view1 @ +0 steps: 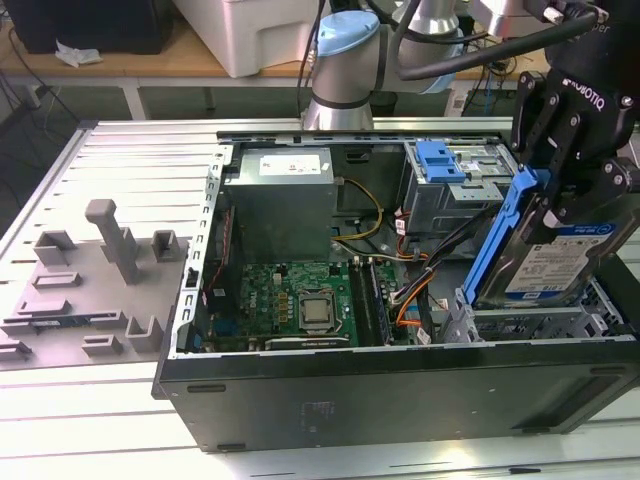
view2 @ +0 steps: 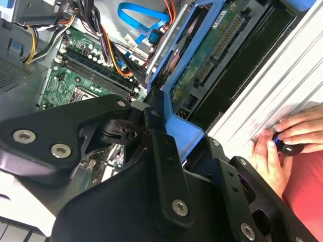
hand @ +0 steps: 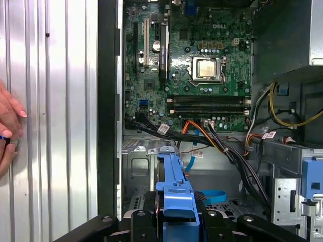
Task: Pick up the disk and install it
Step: 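Insert the disk into the insertion slot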
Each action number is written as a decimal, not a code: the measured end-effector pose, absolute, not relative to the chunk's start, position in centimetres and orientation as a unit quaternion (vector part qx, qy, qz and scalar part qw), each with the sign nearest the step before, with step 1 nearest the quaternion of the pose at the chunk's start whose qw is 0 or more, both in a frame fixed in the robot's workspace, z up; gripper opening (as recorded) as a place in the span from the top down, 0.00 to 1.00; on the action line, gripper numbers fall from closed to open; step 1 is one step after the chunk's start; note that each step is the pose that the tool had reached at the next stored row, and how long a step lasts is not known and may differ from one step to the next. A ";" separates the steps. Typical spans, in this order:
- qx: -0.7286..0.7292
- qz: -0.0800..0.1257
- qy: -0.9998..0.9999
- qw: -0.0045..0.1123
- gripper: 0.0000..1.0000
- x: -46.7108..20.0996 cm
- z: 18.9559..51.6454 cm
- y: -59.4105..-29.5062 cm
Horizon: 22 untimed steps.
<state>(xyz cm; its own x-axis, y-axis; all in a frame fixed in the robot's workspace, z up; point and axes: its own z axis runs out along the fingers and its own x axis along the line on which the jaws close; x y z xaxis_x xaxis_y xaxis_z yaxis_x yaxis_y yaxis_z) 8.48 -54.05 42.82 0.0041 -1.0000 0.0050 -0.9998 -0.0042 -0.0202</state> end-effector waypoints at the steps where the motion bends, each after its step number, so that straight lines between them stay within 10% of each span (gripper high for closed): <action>1: -0.709 -0.009 0.706 0.005 0.63 8.5 42.7 -54.0; 22: -0.709 -0.009 0.706 0.005 0.63 8.5 41.4 -54.0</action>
